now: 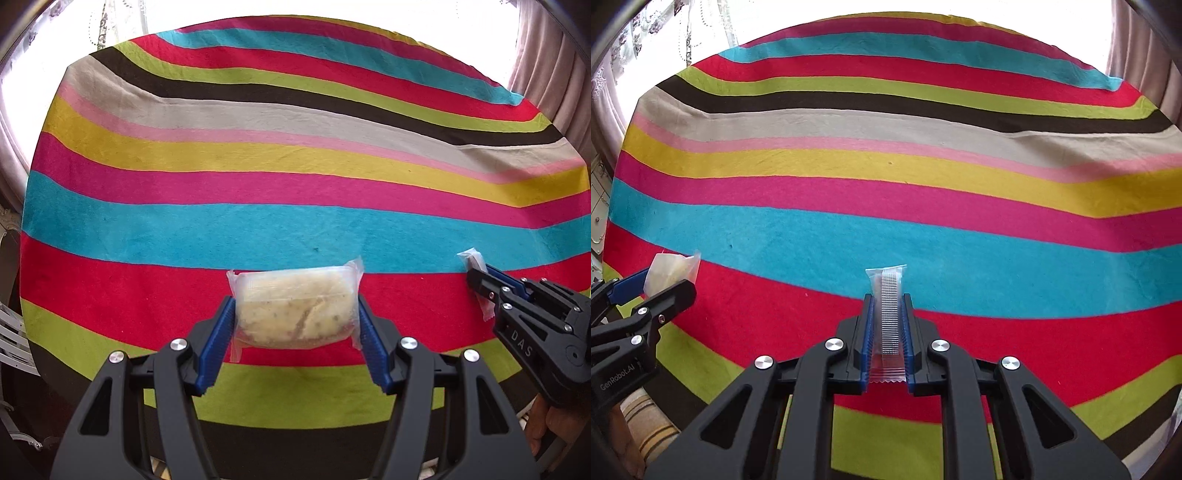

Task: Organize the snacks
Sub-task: 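Carry the clear-wrapped cake and clear-wrapped stick over the white box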

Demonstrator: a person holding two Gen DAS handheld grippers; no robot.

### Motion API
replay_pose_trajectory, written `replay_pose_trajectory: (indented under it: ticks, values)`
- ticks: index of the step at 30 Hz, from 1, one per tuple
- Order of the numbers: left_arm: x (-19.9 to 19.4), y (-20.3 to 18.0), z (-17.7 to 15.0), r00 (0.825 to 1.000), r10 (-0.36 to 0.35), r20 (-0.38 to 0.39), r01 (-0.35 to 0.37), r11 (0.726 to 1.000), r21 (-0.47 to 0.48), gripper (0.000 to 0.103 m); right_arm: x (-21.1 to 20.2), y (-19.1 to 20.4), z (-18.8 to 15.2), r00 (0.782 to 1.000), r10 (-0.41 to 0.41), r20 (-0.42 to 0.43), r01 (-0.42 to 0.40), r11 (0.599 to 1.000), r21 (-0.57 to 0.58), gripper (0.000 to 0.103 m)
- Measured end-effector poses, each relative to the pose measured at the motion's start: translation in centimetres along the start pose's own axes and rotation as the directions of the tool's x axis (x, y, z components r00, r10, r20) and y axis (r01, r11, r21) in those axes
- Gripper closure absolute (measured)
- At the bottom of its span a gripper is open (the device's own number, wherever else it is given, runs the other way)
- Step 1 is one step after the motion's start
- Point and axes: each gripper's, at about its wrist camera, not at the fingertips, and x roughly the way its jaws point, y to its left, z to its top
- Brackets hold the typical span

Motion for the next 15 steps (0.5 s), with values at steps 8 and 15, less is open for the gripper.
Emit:
replay_pose_trajectory:
  ticks: [8, 15]
  values:
    - [-2.8, -5.5, -1.9, 0.998, -0.054, 0.01, 0.053, 0.995, 0.09, 0.04, -5.7, -4.8, -3.8, 0.999, -0.035, 0.03, 0.031, 0.994, 0.108, 0.09]
    - [-5.6, -11.0, -4.2, 0.993, -0.119, 0.012, 0.115, 0.977, 0.178, 0.04, -10.0, -9.8, -8.3, 0.996, -0.083, 0.033, 0.075, 0.977, 0.202, 0.09]
